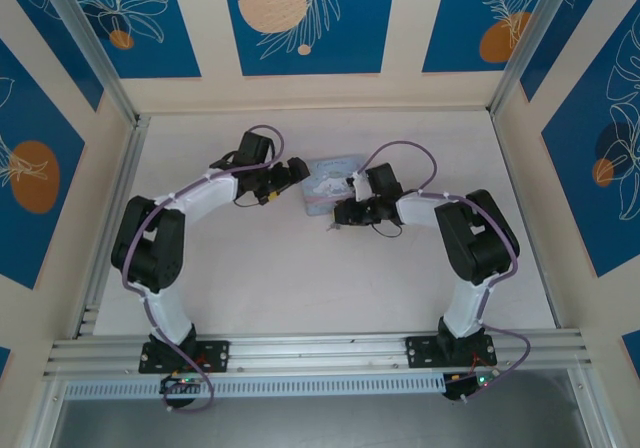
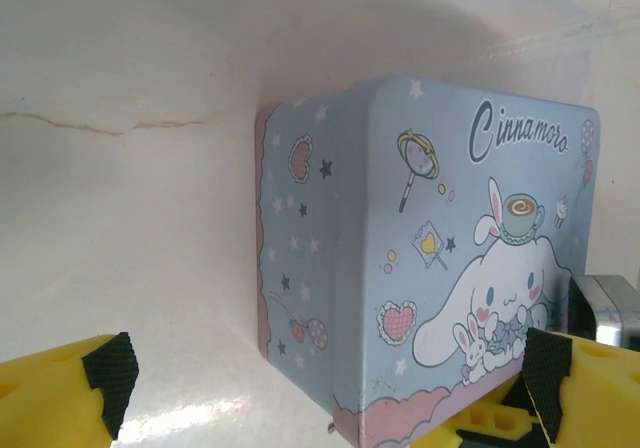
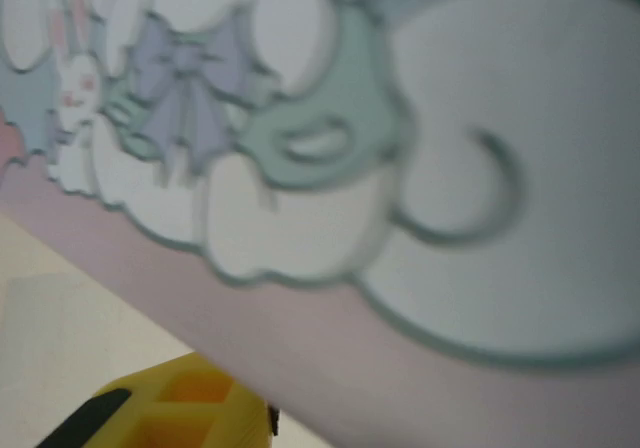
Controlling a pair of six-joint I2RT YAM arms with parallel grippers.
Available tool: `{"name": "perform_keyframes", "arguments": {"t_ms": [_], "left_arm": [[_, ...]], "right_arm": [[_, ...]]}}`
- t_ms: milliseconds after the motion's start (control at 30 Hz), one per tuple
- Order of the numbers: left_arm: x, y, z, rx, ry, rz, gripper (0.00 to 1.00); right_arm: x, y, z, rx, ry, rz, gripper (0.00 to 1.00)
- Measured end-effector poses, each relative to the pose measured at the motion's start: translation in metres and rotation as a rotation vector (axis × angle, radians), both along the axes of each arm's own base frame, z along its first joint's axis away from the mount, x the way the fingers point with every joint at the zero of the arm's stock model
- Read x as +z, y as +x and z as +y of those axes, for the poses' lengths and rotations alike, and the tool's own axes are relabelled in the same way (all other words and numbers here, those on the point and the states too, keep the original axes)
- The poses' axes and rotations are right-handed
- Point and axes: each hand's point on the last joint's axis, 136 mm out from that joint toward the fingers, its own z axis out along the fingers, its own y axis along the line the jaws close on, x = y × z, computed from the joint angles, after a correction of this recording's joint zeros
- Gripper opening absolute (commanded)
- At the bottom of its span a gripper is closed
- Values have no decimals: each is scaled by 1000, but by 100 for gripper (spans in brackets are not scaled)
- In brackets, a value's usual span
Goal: Unlock the padlock with the key
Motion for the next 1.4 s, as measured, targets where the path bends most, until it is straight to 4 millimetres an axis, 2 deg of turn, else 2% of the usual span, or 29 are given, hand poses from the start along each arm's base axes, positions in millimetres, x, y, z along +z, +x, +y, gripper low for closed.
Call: {"name": "perform_keyframes", "arguments": {"t_ms": [167,400,533,800,1067,1400], "left_arm": [[9,-3,0,-3,-8,-18,100],[22,-6,-3,-12,-19,-43,100],[23,-7,-4,-15,-20,-46,100],[21,-11,-9,-33,-17,-48,100],[17,-11,-12,-44,-17,-40,100],[12,-11,-12,-47,-11,-32,100]], "right_arm": [[4,-4,-14,-33,23,15,48],[21,-6,-35,-139,106,24,50],[26,-5,-32,-151,139,22,50],[25,-11,-20,-140,154,30,51],[4,-20,-7,-132,71,35,51],[-2,-6,-2,-149,36,-32,50]]}}
